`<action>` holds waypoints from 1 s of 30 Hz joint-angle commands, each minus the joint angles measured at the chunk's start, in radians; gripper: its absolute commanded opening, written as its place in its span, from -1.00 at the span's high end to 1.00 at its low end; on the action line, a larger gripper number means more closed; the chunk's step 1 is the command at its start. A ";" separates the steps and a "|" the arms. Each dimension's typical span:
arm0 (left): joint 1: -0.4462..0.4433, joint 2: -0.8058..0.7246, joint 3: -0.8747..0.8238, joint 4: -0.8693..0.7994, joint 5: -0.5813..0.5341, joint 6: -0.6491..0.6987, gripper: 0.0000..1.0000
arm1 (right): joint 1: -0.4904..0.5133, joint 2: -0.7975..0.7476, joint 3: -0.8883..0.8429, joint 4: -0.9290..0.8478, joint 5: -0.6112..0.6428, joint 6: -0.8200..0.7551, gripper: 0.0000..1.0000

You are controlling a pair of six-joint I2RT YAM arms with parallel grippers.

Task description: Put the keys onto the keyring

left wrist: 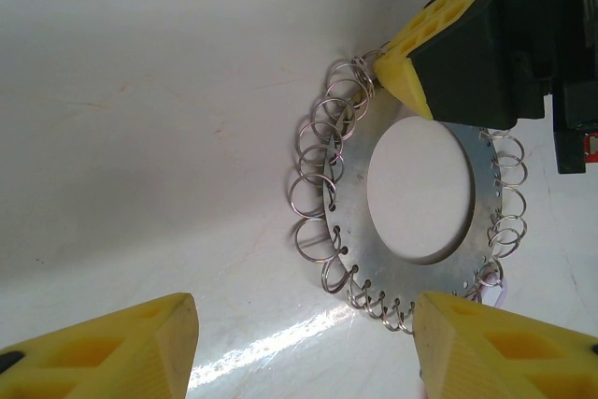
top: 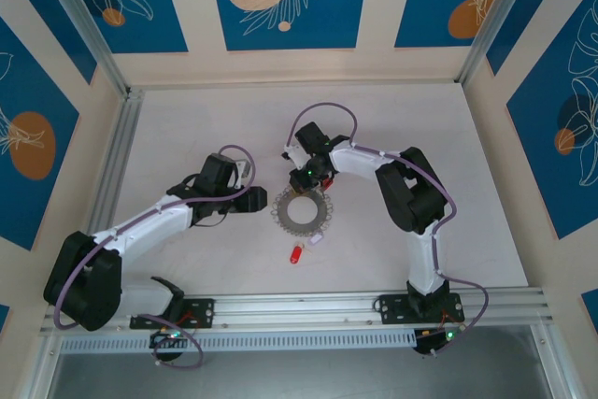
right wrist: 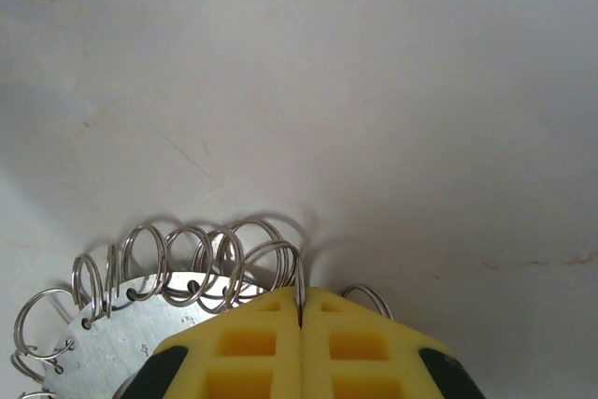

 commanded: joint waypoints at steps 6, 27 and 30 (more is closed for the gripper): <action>0.013 -0.083 0.001 -0.023 0.039 0.064 -0.22 | 0.038 -0.245 -0.146 0.112 0.015 -0.058 1.00; 0.011 -0.429 0.001 0.286 0.419 0.203 -0.07 | 0.040 -0.755 -0.368 0.374 -0.575 -0.104 1.00; 0.008 -0.446 0.033 0.261 0.460 0.220 0.33 | 0.029 -0.773 -0.369 0.401 -0.650 -0.085 1.00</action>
